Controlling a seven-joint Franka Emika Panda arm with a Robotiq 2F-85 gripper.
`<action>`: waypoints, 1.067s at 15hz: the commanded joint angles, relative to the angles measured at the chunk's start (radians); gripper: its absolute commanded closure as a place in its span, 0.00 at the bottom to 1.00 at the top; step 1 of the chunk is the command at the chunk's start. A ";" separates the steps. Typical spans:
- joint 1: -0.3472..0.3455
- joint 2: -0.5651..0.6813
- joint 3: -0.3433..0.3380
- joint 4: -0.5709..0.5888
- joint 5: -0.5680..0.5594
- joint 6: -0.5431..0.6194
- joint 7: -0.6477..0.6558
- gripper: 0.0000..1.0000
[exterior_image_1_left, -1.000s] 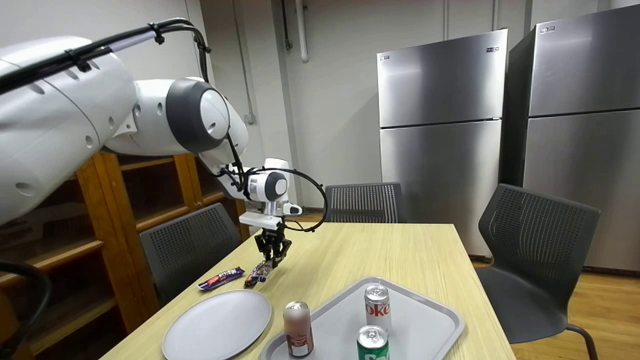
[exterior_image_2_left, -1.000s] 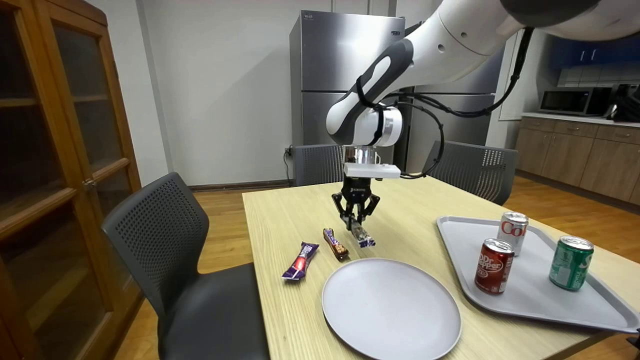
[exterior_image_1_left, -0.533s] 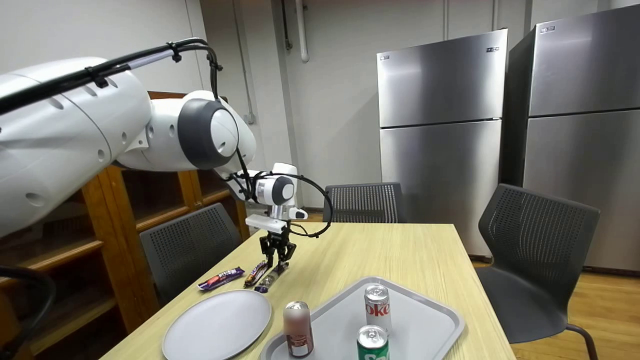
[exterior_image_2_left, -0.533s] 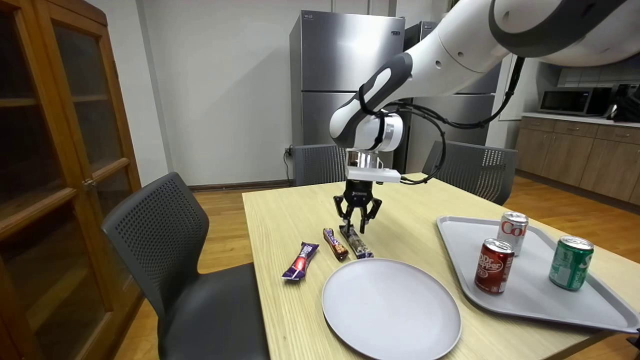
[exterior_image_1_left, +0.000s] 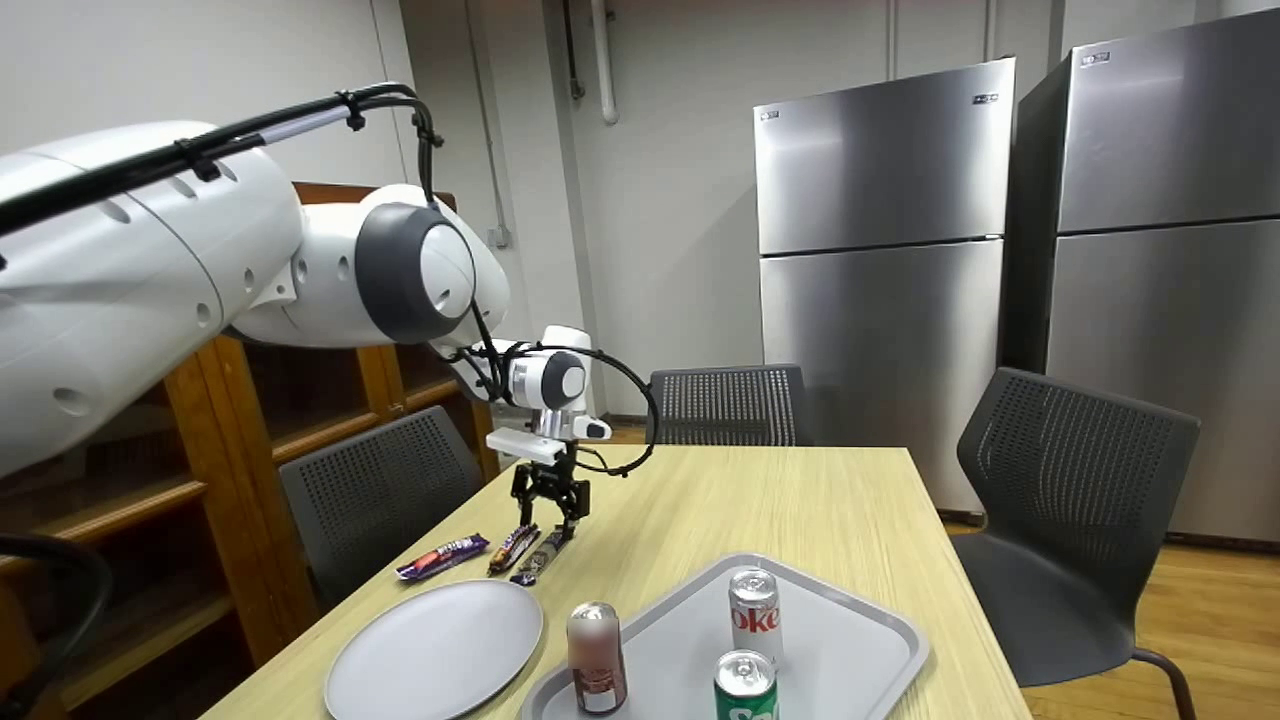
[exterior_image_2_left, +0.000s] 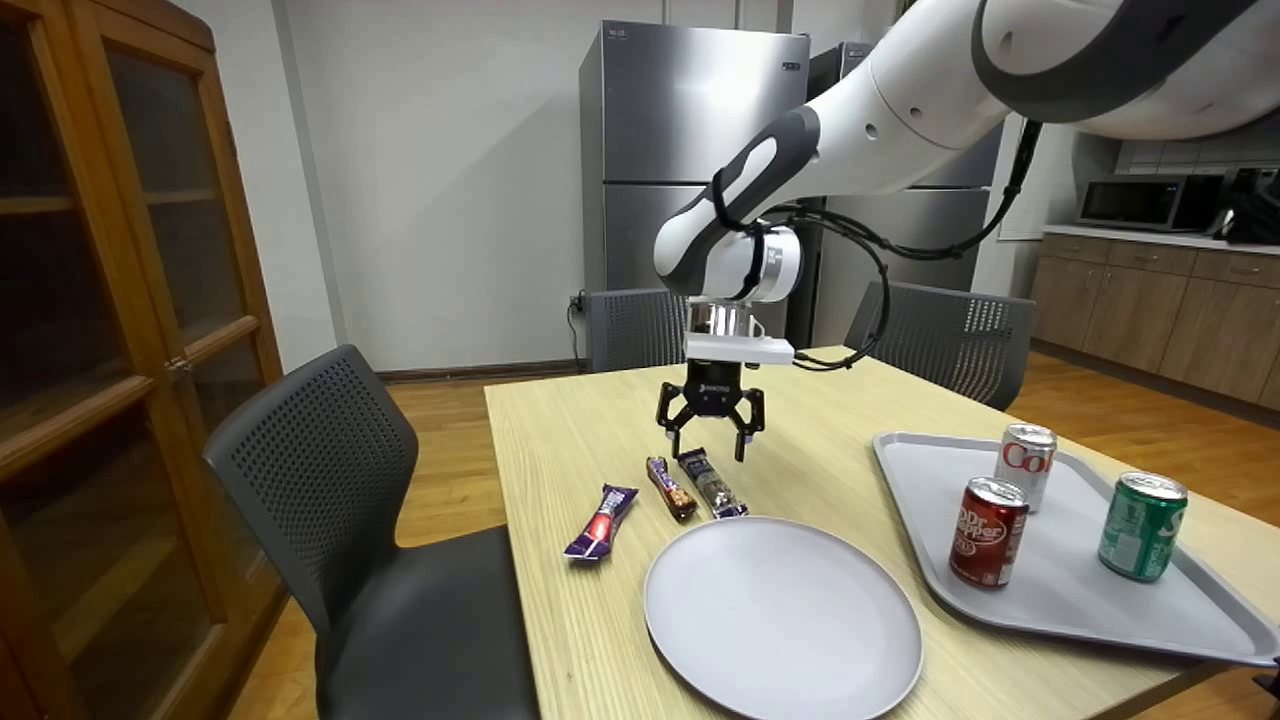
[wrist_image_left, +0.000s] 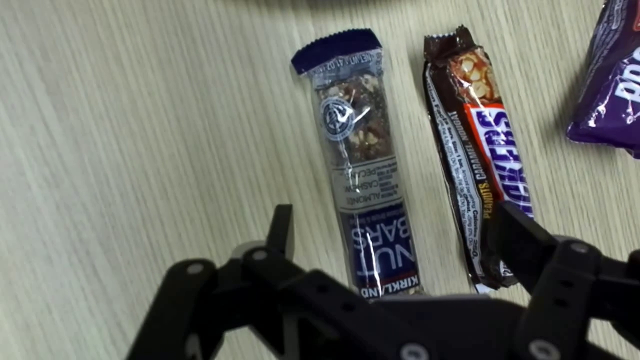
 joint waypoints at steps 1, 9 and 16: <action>0.016 -0.052 -0.019 -0.056 -0.008 0.001 0.050 0.00; 0.026 -0.260 -0.049 -0.361 -0.015 0.148 0.069 0.00; 0.012 -0.478 -0.101 -0.682 -0.021 0.257 0.087 0.00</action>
